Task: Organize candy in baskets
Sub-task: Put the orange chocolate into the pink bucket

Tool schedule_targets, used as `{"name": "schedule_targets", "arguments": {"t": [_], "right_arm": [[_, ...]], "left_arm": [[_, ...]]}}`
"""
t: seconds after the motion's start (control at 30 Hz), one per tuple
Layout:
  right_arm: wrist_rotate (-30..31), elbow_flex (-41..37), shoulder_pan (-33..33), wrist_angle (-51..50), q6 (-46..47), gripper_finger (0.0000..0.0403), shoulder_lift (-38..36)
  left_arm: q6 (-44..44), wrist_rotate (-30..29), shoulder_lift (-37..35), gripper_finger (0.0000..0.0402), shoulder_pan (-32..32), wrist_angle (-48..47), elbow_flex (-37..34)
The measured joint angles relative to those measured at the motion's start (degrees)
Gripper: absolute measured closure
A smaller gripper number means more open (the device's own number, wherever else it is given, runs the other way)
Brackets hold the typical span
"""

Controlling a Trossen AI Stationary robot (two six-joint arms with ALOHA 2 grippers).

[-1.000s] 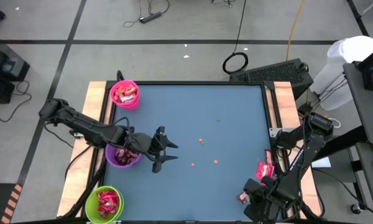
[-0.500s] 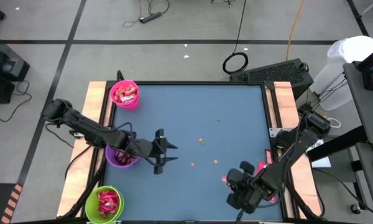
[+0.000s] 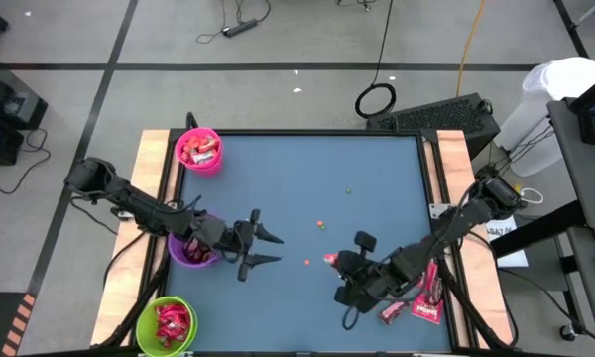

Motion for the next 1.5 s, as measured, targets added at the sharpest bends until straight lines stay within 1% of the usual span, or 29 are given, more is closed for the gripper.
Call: {"name": "schedule_targets", "arguments": {"t": [0.2,0.53,0.8,1.03,1.13,1.23,1.3,1.4,1.5], "right_arm": [[0.8,0.0,-2.6,6.1,-7.7,0.0387,2.8],[2.8,0.0,-4.6,13.7,-14.0,0.0387,9.7],[2.4,0.0,-5.2,26.3,-21.1,0.0387,14.3],[2.7,-0.6,-5.2,29.0,-22.5,0.0387,14.9],[2.5,-1.9,-5.3,31.8,-24.1,0.0387,14.9],[2.5,-3.3,-5.7,35.5,-24.9,0.0387,14.9],[2.4,-4.1,-6.0,37.7,-26.0,0.0387,14.9],[2.2,-4.9,-6.9,41.5,-27.4,0.0387,14.9],[2.2,-5.2,-7.9,42.6,-28.9,0.0387,14.9]], "left_arm": [[0.8,0.0,0.2,0.0189,0.3,0.2,0.0],[0.7,0.0,0.3,0.0189,0.3,0.2,0.1],[1.0,1.1,4.4,0.0189,-0.3,0.5,0.1],[2.5,0.9,6.6,0.0189,-2.5,1.8,0.1],[2.8,0.1,6.5,0.0189,-3.2,5.4,-1.4],[2.8,-0.3,6.5,0.0189,-3.2,11.2,-4.6],[2.7,-1.8,6.5,0.0189,-3.2,14.4,-6.4],[2.4,-5.5,6.5,0.0189,-3.1,15.2,-7.6],[2.4,-5.3,6.5,0.0189,-3.0,16.0,-7.5]]}}
